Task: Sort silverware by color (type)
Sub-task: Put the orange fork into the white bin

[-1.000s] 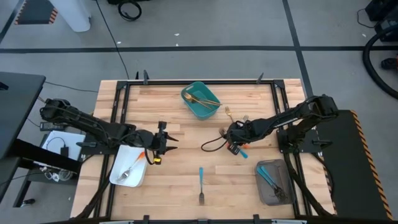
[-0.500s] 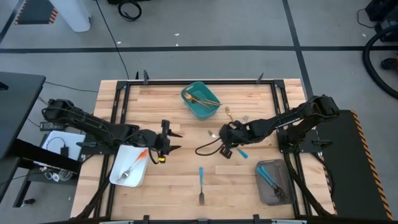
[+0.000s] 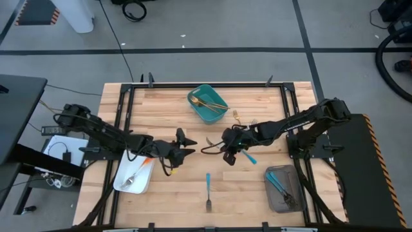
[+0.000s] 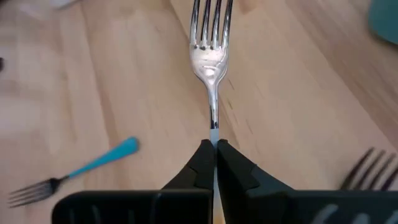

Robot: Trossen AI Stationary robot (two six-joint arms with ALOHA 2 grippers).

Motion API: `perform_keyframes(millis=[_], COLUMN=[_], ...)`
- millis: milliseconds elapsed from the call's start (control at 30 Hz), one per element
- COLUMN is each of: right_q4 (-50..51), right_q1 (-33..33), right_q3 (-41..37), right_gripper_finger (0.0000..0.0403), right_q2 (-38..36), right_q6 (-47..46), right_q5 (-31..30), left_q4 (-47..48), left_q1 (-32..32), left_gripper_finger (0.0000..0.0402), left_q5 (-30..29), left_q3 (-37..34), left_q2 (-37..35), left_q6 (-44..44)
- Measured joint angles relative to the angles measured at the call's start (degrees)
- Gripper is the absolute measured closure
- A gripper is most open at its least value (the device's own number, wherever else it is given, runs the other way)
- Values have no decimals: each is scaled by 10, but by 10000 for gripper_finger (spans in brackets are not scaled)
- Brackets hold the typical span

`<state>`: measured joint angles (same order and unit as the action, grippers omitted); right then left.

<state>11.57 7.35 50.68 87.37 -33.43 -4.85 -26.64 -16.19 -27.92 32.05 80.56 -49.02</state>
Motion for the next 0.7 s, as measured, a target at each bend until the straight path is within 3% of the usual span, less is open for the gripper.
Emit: perform_keyframes(millis=[200, 500, 700], right_q4=[-14, -38, -49], right_q1=[-16, -21, -21], right_q3=[0, 0, 0], right_gripper_finger=[392, 392, 392], right_q2=[0, 0, 0], right_q6=[-25, -41, -47], right_q5=[14, -2, -10], left_q4=[41, 84, 81], left_q1=[0, 3, 3], left_gripper_finger=[204, 208, 208], left_q5=[-15, -121, -184], left_q3=[69, 153, 183], left_q2=[51, 136, 184], left_q6=[-16, -19, -66])
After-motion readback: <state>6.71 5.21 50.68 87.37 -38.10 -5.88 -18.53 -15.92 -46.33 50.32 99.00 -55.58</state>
